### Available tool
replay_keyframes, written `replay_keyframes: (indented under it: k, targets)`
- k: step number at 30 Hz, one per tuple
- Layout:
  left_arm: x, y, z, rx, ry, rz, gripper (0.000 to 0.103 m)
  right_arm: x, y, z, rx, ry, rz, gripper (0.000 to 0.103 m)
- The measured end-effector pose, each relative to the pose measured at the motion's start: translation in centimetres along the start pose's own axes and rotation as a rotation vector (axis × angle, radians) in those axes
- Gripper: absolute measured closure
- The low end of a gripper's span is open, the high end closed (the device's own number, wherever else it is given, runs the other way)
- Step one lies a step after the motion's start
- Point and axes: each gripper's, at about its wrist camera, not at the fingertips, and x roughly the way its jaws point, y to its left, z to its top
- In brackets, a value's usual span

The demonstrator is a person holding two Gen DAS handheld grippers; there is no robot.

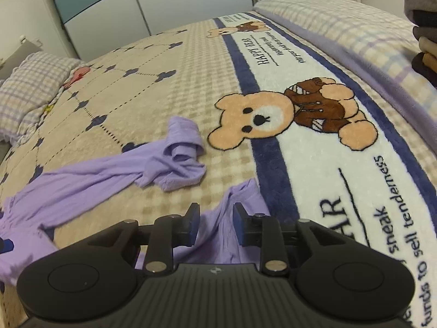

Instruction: Fold clothes

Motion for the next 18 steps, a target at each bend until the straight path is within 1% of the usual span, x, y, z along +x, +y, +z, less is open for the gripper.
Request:
replay_keyframes:
  k: [6, 10, 12, 15, 18]
  targets:
    - [-3.3, 2.7, -1.1, -0.083, -0.025, 0.022, 0.04, -1.9, 1.5, -1.9, -0.069, 0.012, 0.061, 0.074]
    - [-4.6, 4.4, -2.1, -0.154, -0.016, 0.024, 0.04, -2.4, 2.2, -3.1, -0.093, 0.043, 0.098, 0.074]
    - [-5.1, 5.0, -2.5, -0.183, -0.009, 0.013, 0.04, -2.5, 2.2, -3.6, -0.079, 0.061, 0.118, 0.074]
    - [-5.7, 5.3, -3.2, -0.198, -0.008, 0.008, 0.04, -2.3, 1.9, -4.2, -0.03, 0.095, 0.154, 0.074]
    - [-6.0, 5.4, -3.9, -0.21, -0.006, 0.008, 0.04, -1.4, 1.4, -4.9, 0.053, 0.136, 0.214, 0.074]
